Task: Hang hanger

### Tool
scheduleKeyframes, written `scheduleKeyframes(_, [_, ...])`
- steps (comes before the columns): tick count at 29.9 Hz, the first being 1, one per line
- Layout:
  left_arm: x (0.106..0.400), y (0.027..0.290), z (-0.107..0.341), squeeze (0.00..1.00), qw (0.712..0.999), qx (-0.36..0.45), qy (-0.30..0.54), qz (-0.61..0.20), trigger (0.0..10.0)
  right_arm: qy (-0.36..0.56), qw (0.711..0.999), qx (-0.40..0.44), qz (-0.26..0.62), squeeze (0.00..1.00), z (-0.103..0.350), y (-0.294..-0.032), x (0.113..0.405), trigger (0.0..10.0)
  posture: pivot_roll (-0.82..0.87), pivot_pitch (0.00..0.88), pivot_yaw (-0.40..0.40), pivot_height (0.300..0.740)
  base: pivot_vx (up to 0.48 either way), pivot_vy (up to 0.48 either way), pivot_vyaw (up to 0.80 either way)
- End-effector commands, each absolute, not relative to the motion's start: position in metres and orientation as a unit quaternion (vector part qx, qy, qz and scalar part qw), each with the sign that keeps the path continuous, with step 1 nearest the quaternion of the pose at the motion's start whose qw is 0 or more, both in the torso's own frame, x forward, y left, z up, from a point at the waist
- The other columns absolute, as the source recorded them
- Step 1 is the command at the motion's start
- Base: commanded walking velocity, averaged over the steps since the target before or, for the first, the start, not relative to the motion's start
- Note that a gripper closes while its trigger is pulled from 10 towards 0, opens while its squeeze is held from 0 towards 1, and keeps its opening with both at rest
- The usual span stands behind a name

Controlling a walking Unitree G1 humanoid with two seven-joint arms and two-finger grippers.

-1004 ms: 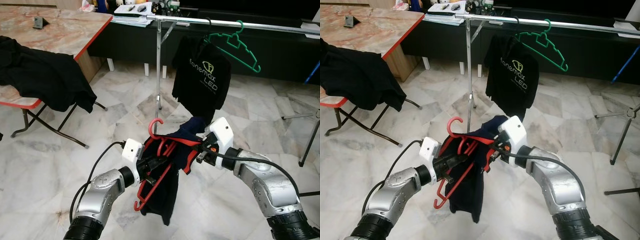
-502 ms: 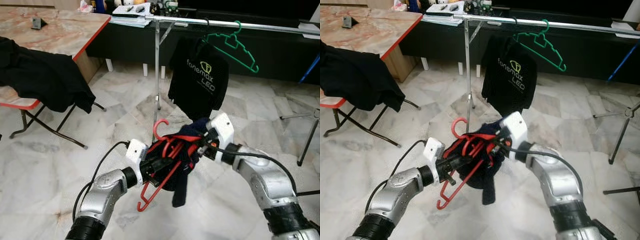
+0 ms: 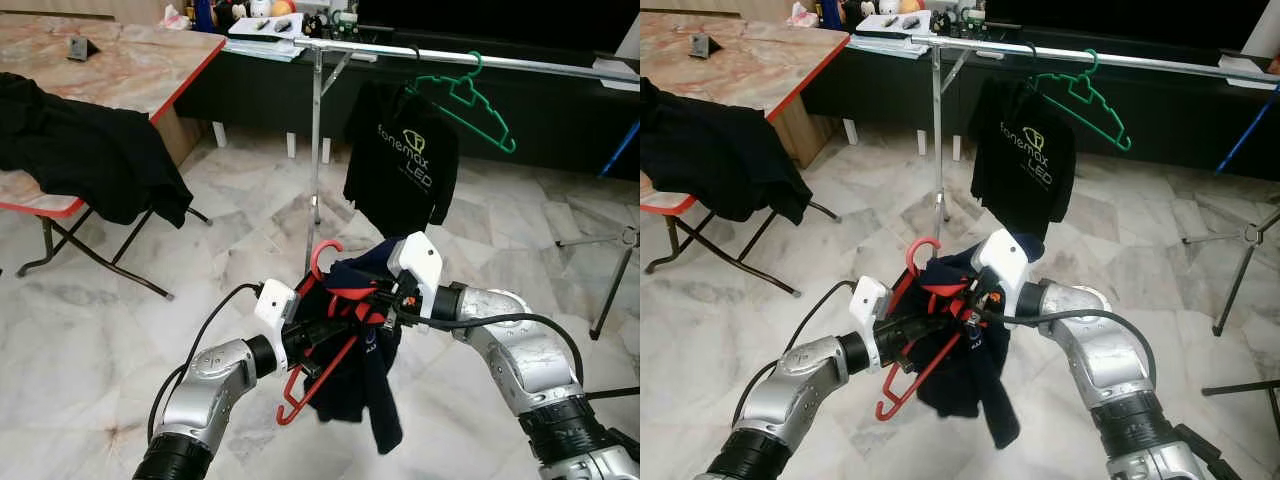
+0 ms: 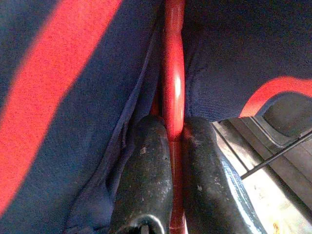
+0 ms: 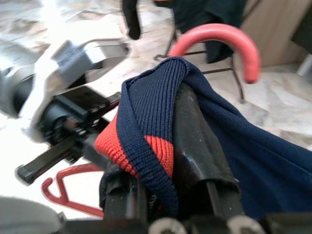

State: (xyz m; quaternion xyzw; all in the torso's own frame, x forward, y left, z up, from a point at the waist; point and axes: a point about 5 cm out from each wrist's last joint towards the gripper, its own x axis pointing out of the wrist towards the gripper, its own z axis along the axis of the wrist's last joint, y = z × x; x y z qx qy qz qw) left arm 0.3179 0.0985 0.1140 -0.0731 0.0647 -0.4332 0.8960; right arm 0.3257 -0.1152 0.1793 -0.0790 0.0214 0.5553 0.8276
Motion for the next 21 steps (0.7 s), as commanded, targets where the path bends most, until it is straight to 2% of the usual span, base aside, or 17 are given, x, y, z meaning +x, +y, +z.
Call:
scheduleKeyframes(1, [0.316, 0.095, 0.117, 0.0, 0.891, -0.073, 0.056, -0.445, 10.0, 0.01, 0.798, -0.096, 0.595, 0.0, 0.181, -0.109, 0.317, 10.0, 0.0, 0.125, -0.062, 0.74, 0.0, 0.0, 0.0])
scheduleKeyframes(5, [0.316, 0.094, 0.118, 0.0, 0.891, -0.074, 0.054, -0.445, 10.0, 0.018, 0.795, -0.108, 0.596, 0.0, 0.179, -0.114, 0.319, 10.0, 0.0, 0.126, -0.065, 0.74, 0.0, 0.0, 0.0])
scheduleKeyframes(8, [0.316, 0.094, 0.118, 0.0, 0.891, -0.074, 0.053, -0.445, 10.0, 0.025, 0.809, -0.115, 0.576, 0.0, 0.178, -0.12, 0.327, 10.0, 0.0, 0.131, -0.066, 0.74, 0.0, 0.0, 0.0])
scheduleKeyframes(16, [0.315, 0.095, 0.117, 0.0, 0.89, -0.077, 0.054, -0.446, 10.0, 0.02, 0.816, -0.117, 0.566, 0.0, 0.179, -0.121, 0.331, 10.0, 0.0, 0.146, -0.067, 0.74, 0.0, 0.0, 0.0])
scheduleKeyframes(17, [0.315, 0.095, 0.117, 0.0, 0.89, -0.078, 0.053, -0.446, 10.0, 0.019, 0.814, -0.118, 0.568, 0.13, 0.18, -0.121, 0.331, 10.0, -0.01, 0.149, -0.068, 0.74, 0.0, 0.0, 0.0])
scheduleKeyframes(18, [0.315, 0.095, 0.118, 0.0, 0.89, -0.079, 0.052, -0.447, 10.0, 0.017, 0.814, -0.119, 0.569, 0.15, 0.18, -0.12, 0.331, 10.0, -0.01, 0.149, -0.069, 0.74, 0.0, 0.0, 0.0])
scheduleKeyframes(19, [0.315, 0.094, 0.118, 0.0, 0.889, -0.079, 0.05, -0.447, 10.0, 0.016, 0.815, -0.118, 0.568, 0.25, 0.181, -0.12, 0.331, 10.0, -0.01, 0.149, -0.069, 0.74, 0.0, 0.0, 0.0])
scheduleKeyframes(20, [0.315, 0.094, 0.119, 0.0, 0.89, -0.08, 0.048, -0.447, 10.0, 0.014, 0.815, -0.118, 0.567, 0.57, 0.182, -0.12, 0.332, 10.0, -0.01, 0.151, -0.071, 0.74, 0.0, 0.0, 0.0])
scheduleKeyframes(21, [0.315, 0.094, 0.119, 0.0, 0.89, -0.08, 0.048, -0.447, 10.0, 0.014, 0.815, -0.118, 0.567, 0.57, 0.182, -0.12, 0.332, 10.0, -0.01, 0.151, -0.071, 0.74, 0.0, 0.0, 0.0])
